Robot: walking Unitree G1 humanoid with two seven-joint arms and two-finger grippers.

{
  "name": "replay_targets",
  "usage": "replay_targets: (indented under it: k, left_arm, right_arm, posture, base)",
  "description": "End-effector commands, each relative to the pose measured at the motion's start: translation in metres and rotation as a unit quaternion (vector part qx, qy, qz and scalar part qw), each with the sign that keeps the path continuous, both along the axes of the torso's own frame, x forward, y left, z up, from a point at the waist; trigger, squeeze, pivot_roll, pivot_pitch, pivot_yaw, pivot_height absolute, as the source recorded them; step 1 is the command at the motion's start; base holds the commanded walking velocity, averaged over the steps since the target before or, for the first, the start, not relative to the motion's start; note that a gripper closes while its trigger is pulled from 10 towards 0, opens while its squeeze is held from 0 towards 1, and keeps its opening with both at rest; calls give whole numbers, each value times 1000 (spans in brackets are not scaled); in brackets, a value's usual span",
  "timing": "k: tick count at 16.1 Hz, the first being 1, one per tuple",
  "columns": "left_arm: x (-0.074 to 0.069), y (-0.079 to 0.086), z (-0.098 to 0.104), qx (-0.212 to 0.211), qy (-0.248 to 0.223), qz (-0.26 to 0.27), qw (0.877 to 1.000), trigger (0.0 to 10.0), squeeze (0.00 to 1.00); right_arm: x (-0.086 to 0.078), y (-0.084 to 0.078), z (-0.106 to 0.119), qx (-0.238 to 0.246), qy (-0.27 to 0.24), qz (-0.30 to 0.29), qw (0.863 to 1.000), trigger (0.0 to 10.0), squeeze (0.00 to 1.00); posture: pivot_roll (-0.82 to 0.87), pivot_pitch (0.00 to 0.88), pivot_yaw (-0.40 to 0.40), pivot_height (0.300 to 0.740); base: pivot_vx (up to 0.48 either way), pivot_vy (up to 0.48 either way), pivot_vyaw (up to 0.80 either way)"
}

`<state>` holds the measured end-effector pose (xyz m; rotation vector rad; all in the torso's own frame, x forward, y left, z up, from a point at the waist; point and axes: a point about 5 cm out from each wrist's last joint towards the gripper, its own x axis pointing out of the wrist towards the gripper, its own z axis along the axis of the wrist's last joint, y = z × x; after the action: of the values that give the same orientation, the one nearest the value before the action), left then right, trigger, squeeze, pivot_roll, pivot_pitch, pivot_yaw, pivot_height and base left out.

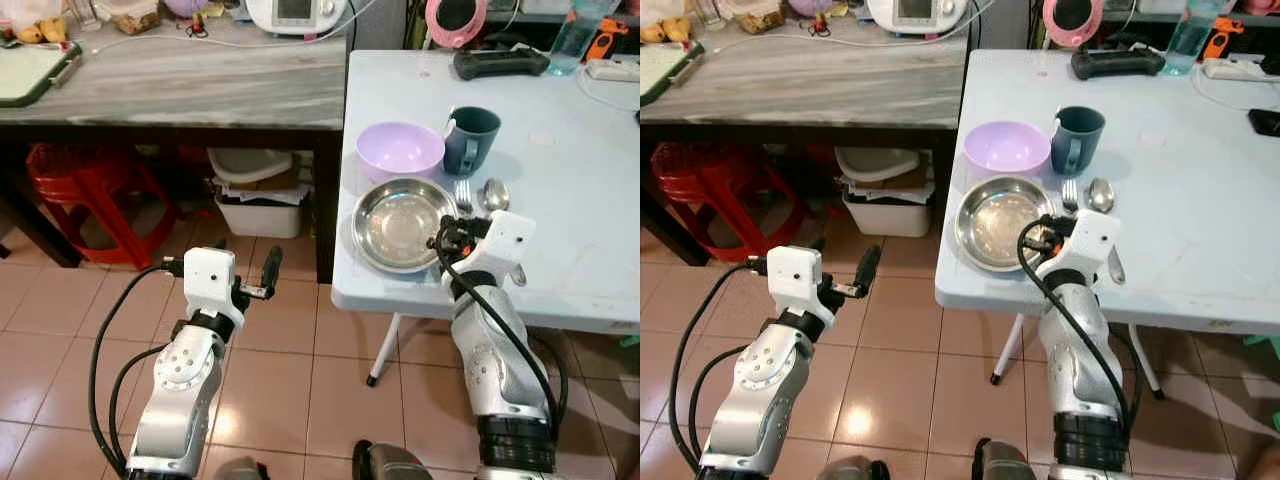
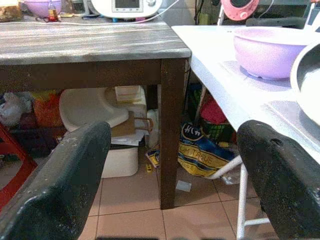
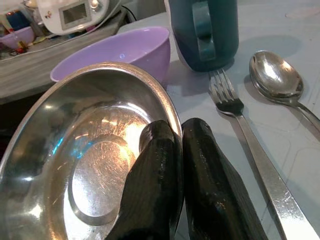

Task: Setting the table

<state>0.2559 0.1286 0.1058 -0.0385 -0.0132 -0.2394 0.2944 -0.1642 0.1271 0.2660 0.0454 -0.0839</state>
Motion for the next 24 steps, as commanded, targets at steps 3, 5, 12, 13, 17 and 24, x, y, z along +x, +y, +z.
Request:
replay_targets:
  k: [3,5,12,13,17,24]
  left_arm:
    - [1,3,-4,-8,11,2,1000,10000,0]
    - [2,2,-4,-4,7,0,1000,10000,0]
    - [0,-3,-8,0,9,-4,1000,10000,0]
    - [0,-3,-7,3,5,-5,1000,10000,0]
    - [0,-4,-6,12,-1,-13,1000,10000,0]
    - [1,-10,-5,27,-14,-29,999,10000,0]
  right_arm:
    - [-3,3,-3,-8,0,8,1000,0,0]
    - [-4,3,-3,-10,-3,8,1000,0,0]
    - [-5,5,-4,-15,-7,14,1000,0,0]
    - [-5,4,-3,-16,-8,13,1000,0,0]
    - [-6,3,-3,-18,-12,12,1000,0,0]
    - [-6,2,-1,-32,-16,13,999,4784,0]
  posture:
    - [-3,36,41,740]
    - [-8,31,40,740]
    - [-12,17,37,740]
    - [-12,18,38,740]
    - [-16,26,39,740]
    - [-27,32,36,740]
  base:
    - [276,393,0]
    - [266,401,0]
    - [265,401,0]
    - [266,401,0]
    - [318,359,0]
    - [443,87,0]
